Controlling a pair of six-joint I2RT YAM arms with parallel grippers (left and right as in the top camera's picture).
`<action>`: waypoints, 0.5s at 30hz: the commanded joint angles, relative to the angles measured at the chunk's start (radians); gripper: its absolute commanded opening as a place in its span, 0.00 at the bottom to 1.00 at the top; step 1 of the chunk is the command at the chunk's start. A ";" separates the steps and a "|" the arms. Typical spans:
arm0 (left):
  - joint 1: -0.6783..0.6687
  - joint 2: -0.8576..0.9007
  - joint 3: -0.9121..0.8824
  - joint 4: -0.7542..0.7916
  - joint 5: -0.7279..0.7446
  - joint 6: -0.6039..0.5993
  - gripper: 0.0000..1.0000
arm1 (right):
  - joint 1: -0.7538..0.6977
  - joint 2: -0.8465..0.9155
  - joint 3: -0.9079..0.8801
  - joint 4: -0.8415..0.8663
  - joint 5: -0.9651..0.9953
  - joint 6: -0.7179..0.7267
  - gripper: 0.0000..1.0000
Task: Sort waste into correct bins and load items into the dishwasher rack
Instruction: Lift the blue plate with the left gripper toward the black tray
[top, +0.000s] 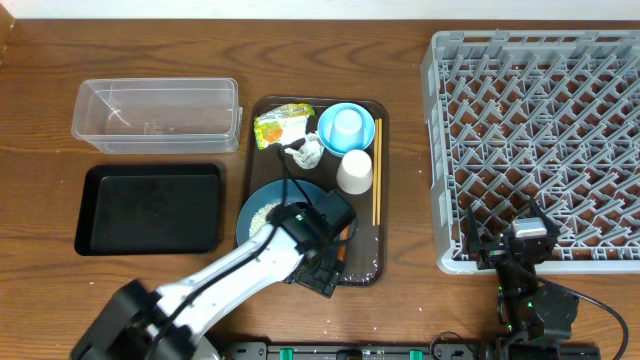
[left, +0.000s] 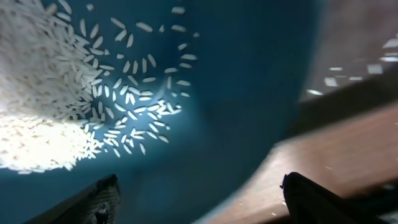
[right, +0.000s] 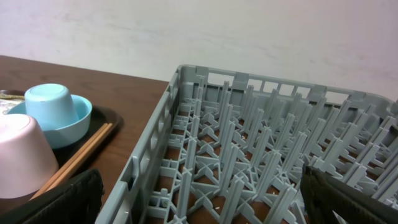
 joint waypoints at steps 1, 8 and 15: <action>-0.002 0.057 0.001 0.013 -0.035 -0.012 0.85 | -0.016 0.000 -0.002 -0.004 -0.007 0.014 0.99; -0.001 0.082 0.001 0.072 -0.040 -0.008 0.62 | -0.016 0.000 -0.002 -0.004 -0.007 0.014 0.99; -0.001 0.080 0.003 0.056 -0.100 -0.009 0.33 | -0.016 0.000 -0.002 -0.004 -0.007 0.014 0.99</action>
